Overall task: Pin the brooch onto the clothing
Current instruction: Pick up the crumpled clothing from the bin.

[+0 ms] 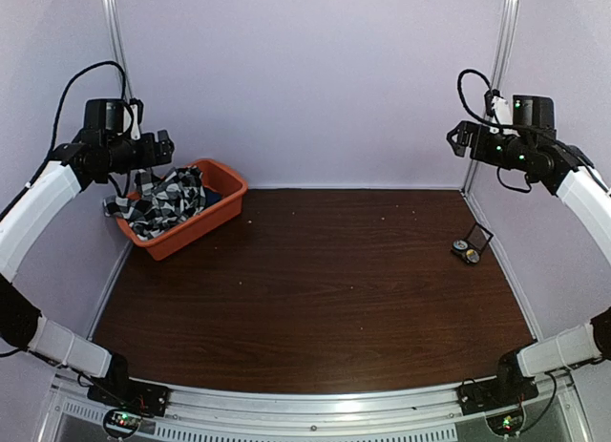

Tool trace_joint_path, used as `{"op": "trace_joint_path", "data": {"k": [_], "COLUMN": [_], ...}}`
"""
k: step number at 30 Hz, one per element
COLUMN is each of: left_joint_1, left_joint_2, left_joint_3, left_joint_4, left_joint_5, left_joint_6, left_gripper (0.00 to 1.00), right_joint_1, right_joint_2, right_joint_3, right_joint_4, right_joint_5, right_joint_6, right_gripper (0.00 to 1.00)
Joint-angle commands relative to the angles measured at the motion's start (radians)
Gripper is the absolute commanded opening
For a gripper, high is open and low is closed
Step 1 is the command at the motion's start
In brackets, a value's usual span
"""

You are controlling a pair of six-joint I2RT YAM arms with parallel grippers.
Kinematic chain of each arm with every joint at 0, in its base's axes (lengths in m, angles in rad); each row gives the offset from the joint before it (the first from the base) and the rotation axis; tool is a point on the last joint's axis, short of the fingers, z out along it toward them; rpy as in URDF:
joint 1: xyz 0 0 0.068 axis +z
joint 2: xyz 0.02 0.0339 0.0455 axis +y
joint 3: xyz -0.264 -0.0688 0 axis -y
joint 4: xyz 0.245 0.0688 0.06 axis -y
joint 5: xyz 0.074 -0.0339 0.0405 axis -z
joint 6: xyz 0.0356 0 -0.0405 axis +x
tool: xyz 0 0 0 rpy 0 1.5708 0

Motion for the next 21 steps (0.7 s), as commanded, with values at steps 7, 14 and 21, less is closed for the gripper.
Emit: {"op": "trace_joint_path", "data": {"k": [7, 14, 21], "left_joint_1": [0.038, 0.113, 0.132], "left_joint_2": [0.121, 0.244, 0.404], "left_joint_3": [0.082, 0.142, 0.193], "left_joint_4": [-0.042, -0.095, -0.072], "left_joint_5": [-0.031, -0.027, -0.074], "left_joint_6": [-0.036, -0.106, -0.115], "left_gripper": [0.98, 0.98, 0.98], "right_joint_1": [-0.016, -0.018, -0.018], "right_joint_2": [-0.021, 0.003, -0.014], "right_joint_3": [0.003, -0.024, -0.141], "right_joint_4": [-0.021, -0.056, 0.016], "right_joint_5": [-0.008, -0.024, -0.089], "right_joint_6": [0.054, 0.104, 0.155], "right_gripper": [1.00, 1.00, 1.00]}}
